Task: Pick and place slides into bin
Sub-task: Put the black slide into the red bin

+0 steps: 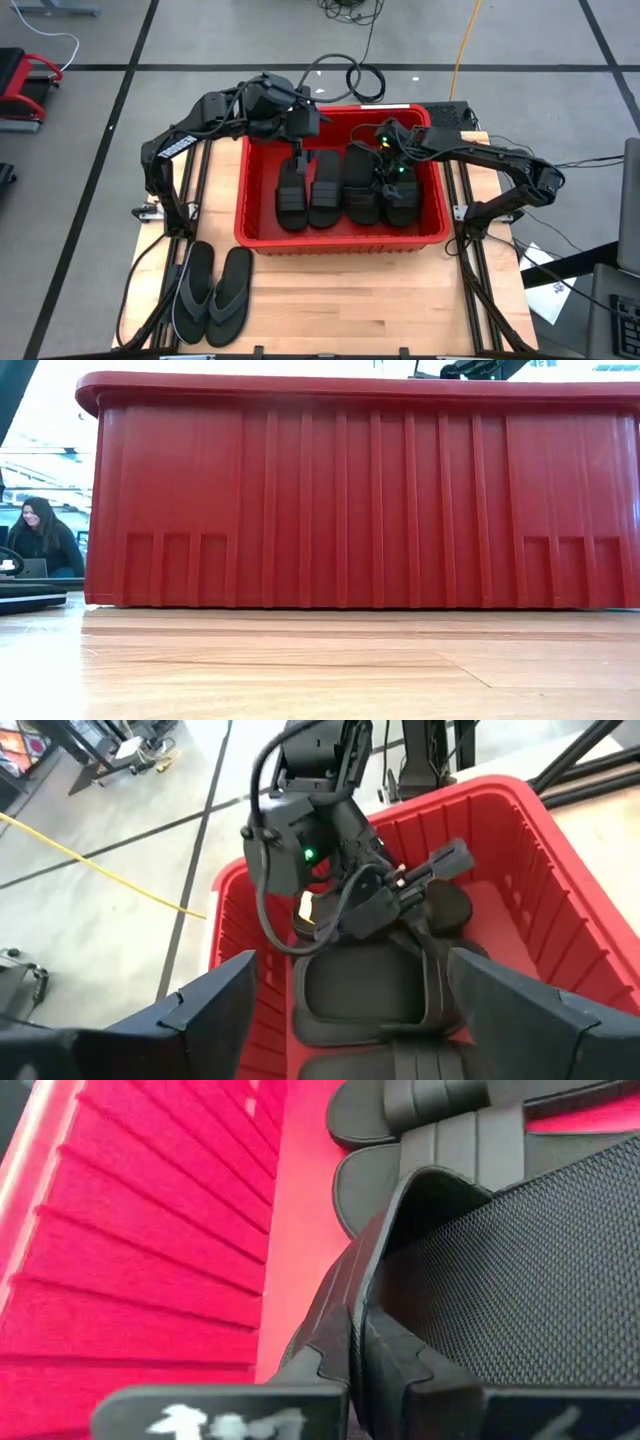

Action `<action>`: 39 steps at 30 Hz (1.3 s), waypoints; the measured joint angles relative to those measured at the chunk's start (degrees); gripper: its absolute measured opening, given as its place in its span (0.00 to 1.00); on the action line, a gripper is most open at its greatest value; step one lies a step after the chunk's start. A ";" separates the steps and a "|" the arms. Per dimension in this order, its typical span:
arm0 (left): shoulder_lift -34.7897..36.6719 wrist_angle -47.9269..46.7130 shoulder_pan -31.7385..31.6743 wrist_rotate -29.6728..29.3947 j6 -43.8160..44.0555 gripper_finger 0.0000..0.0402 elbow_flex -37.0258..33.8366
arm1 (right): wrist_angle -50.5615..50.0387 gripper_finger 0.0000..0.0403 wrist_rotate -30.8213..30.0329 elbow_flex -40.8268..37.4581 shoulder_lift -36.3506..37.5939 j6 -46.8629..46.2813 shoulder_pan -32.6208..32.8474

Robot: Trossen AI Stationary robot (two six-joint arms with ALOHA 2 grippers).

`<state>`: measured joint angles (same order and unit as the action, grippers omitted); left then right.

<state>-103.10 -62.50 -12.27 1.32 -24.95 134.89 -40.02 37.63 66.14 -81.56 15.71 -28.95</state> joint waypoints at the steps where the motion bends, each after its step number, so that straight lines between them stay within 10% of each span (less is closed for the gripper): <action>1: -0.03 -0.21 0.00 0.00 0.02 0.80 -0.02 | 0.52 0.00 -0.01 -0.23 0.00 -0.56 -0.04; 39: -0.01 -0.92 0.00 0.07 0.81 0.80 -0.02 | 13.41 0.01 4.96 -12.78 0.07 -4.10 -5.02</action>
<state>-103.11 -63.42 -12.27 1.39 -24.14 134.87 -26.61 42.60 53.36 -81.49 11.60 -33.98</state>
